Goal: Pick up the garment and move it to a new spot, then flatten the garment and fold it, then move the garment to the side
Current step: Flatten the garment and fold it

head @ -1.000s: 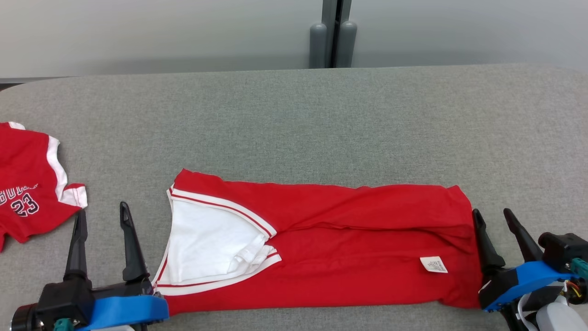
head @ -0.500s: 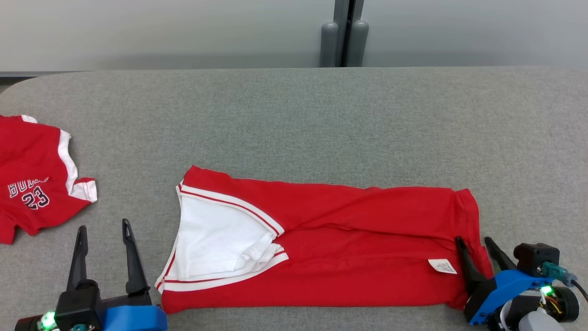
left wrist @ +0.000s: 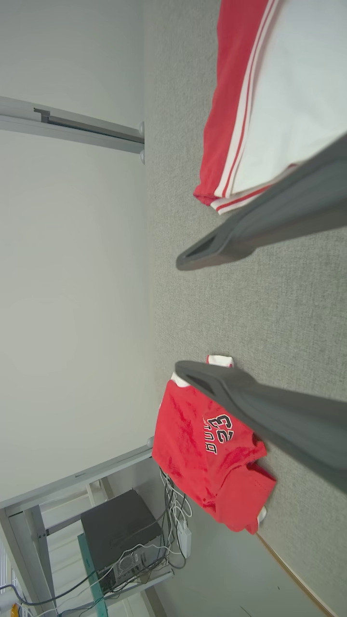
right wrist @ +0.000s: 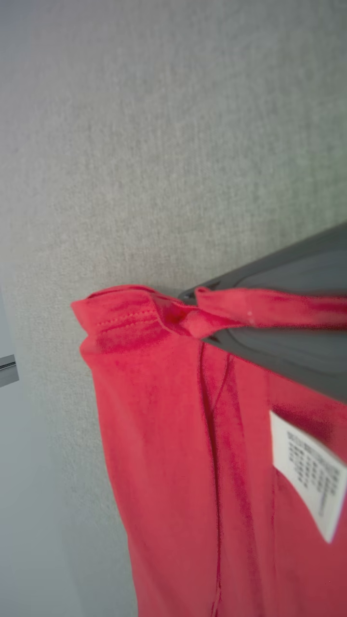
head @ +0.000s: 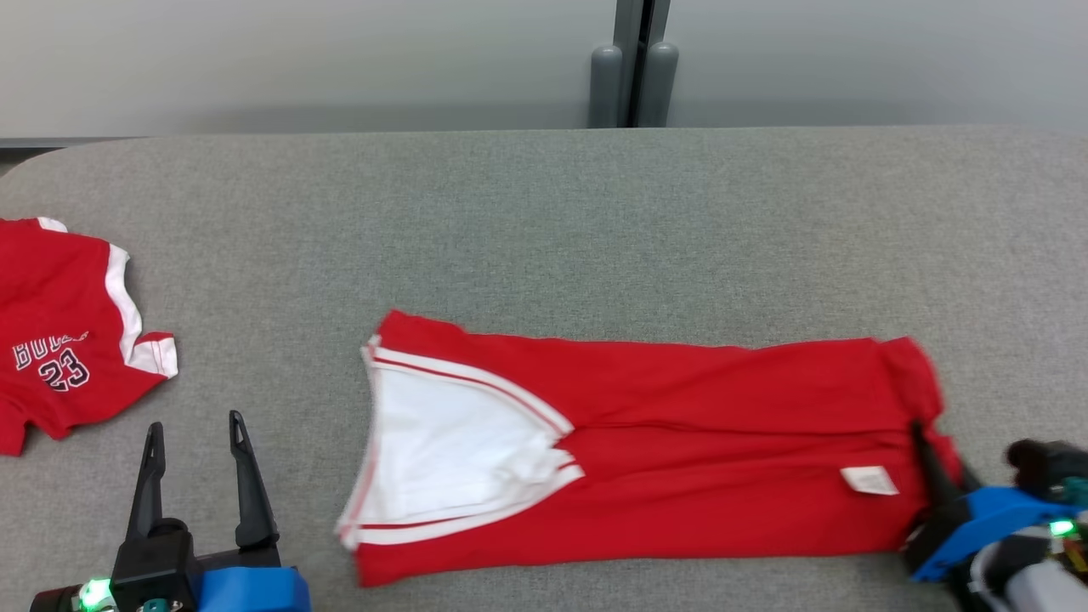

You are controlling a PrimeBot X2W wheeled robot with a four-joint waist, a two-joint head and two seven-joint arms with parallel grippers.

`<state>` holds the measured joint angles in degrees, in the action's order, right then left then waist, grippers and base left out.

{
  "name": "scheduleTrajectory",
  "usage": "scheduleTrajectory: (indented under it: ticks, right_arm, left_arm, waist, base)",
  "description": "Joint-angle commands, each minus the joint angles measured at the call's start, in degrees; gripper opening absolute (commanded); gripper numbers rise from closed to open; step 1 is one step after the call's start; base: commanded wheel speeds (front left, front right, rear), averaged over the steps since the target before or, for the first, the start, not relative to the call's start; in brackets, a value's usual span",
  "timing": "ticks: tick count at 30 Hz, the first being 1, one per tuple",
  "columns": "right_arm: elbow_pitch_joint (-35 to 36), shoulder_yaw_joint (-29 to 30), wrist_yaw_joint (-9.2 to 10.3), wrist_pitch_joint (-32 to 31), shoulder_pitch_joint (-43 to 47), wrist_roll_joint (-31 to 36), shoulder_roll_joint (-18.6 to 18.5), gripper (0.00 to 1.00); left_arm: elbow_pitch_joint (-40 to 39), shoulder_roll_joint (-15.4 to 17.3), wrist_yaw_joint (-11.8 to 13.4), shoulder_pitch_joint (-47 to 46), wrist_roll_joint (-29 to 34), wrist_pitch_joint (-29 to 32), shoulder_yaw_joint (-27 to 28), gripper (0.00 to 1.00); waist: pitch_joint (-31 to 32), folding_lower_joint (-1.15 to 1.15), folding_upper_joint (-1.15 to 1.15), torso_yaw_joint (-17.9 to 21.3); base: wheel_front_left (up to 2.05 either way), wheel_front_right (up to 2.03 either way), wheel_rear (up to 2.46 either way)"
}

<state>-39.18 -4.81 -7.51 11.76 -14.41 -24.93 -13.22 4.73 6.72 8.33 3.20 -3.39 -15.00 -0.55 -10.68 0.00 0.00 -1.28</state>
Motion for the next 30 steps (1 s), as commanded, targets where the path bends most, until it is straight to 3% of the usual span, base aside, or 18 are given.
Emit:
scheduleTrajectory:
  ticks: [1, 7, 12, 21, 30]
  right_arm:
    - [-0.29, 2.09, 0.03, 0.69, -0.96, -0.58, -2.92, 0.0]
    - [-0.85, 5.95, 0.02, -0.7, -1.87, 0.42, -8.96, 0.0]
    - [0.6, 7.02, 0.02, -2.44, -2.3, 0.98, -9.98, 0.0]
    - [7.37, 4.61, 0.01, -3.4, -0.65, -0.67, -3.74, 0.0]
    - [18.59, -5.33, 0.01, -7.21, 0.95, -1.25, 4.37, 0.0]
  left_arm:
    - [0.05, -0.4, -0.24, -0.68, 0.44, -0.26, 0.48, 1.0]
    - [0.28, -0.45, -0.83, -0.4, 1.0, -0.26, 1.11, 1.0]
    - [0.11, -0.67, -0.87, -0.05, 1.4, -0.26, 1.46, 1.0]
    - [0.38, -0.62, -1.18, -0.07, 1.52, -0.26, 2.54, 1.0]
    - [1.05, -1.17, -1.69, 0.02, 1.45, -0.26, 2.62, 1.0]
  waist:
    - [0.26, 0.0, 0.0, 0.27]
    - [0.83, 0.0, 0.0, 1.11]
    - [1.08, 0.0, 0.0, 1.83]
    - [1.45, 0.0, 0.0, 1.93]
    - [1.75, 0.0, 0.0, 1.29]
  base:
    - [0.0, 0.0, 0.0]
    - [0.0, 0.0, 0.0]
    - [0.0, 0.0, 0.0]
    - [0.0, 0.0, 0.0]
    - [0.0, 0.0, 0.0]
